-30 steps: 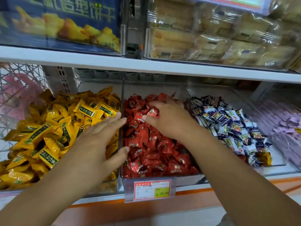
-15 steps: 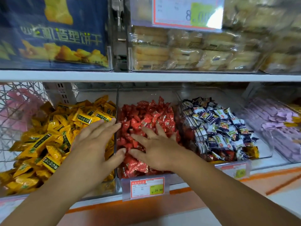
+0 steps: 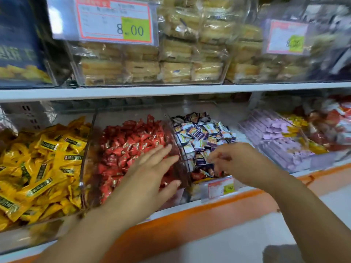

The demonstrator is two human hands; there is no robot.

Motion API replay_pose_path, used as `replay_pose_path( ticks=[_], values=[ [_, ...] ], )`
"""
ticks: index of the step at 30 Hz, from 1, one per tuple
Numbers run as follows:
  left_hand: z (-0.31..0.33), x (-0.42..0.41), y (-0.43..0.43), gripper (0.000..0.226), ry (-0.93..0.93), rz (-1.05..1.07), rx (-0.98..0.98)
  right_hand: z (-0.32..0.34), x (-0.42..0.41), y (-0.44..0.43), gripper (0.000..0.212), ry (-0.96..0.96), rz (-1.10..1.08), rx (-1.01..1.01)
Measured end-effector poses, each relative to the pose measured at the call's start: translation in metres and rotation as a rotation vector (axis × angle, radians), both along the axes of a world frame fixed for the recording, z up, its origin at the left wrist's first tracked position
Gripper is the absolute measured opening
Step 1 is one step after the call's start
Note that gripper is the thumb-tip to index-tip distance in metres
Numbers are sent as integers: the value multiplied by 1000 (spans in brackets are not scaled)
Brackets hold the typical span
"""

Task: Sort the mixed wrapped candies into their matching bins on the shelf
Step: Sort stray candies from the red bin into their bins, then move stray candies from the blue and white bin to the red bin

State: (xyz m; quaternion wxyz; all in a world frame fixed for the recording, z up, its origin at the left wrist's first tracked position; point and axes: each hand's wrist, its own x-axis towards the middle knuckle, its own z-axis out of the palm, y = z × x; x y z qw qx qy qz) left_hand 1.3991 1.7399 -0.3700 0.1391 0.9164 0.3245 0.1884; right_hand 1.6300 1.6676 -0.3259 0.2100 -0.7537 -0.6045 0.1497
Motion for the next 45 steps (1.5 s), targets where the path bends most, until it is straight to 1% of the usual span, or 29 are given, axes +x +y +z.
replay_pose_path(
  ticks=[2, 4, 5, 7, 9, 10, 12, 13, 17, 20, 23, 25, 27, 28, 29, 30, 31, 32, 34, 35, 37, 38, 39, 41, 44, 45],
  values=[
    [-2, 9, -1, 69, -8, 6, -26, -9, 3, -6, 27, -59, 52, -74],
    [-1, 14, 1, 72, -36, 23, -32, -18, -2, -8, 25, -160, 108, -94],
    [0, 15, 2, 73, -40, 24, -28, -22, -4, -7, 25, -182, 124, -91],
    [-1, 17, 5, 75, -30, 18, -21, -26, -8, -4, 24, -153, 143, -76],
    [-3, 19, 6, 77, -23, 2, -29, -27, -12, 1, 23, -73, 172, -84],
    [-4, 20, 6, 78, -23, -4, -38, -26, -16, 3, 27, -61, 184, -110],
    [-5, 22, 5, 80, -18, -7, -50, -25, -23, 8, 33, -111, 176, -184],
    [-4, 21, 4, 80, -18, -7, -56, -24, -25, 11, 32, -122, 166, -212],
    [0, 16, 6, 81, -23, -15, -119, -19, -27, 14, 21, -19, 140, -203],
    [3, 9, 3, 84, -6, 10, -153, -16, -24, 8, 16, 89, 126, -192],
    [5, 0, 0, 76, 78, -6, -152, -8, -16, 1, 10, 170, 66, -136],
    [6, -4, -3, 69, 132, -37, -145, 0, -11, -3, 14, 151, 19, -60],
    [9, -8, -8, 64, 152, -66, -138, 9, -17, 2, 23, 103, -25, 98],
    [11, -7, -10, 62, 158, -88, -133, 12, -24, 6, 25, 137, -34, 200],
    [12, -8, -12, 60, 157, -104, -126, 15, -33, 12, 25, 225, -7, 255],
    [12, -8, -15, 57, 148, -120, -117, 18, -43, 17, 29, 332, 38, 247],
    [12, -8, -17, 54, 139, -135, -110, 17, -49, 22, 36, 412, 79, 193],
    [12, -7, -19, 52, 134, -147, -110, 16, -50, 25, 35, 435, 91, 133],
    [13, -6, -23, 51, 110, -156, -135, 19, -39, 21, 18, 338, 48, 48],
    [13, -7, -25, 52, 93, -152, -150, 21, -29, 16, 20, 256, 12, 7],
    [13, -9, -26, 54, 70, -145, -169, 21, -9, 4, 26, 31, -37, -104],
    [12, -11, -25, 53, 61, -143, -174, 18, -2, -1, 24, -78, -45, -164],
    [11, -12, -25, 53, 51, -140, -180, 12, 1, -4, 20, -139, -47, -209],
    [8, -13, -23, 49, 39, -132, -205, -4, 3, -6, 18, -150, -65, -245],
    [5, -10, -21, 44, 24, -105, -238, -20, 0, -3, 24, -153, -93, -223],
    [3, -8, -19, 42, 23, -99, -238, -22, 0, 0, 23, -122, -114, -205]
  ],
)
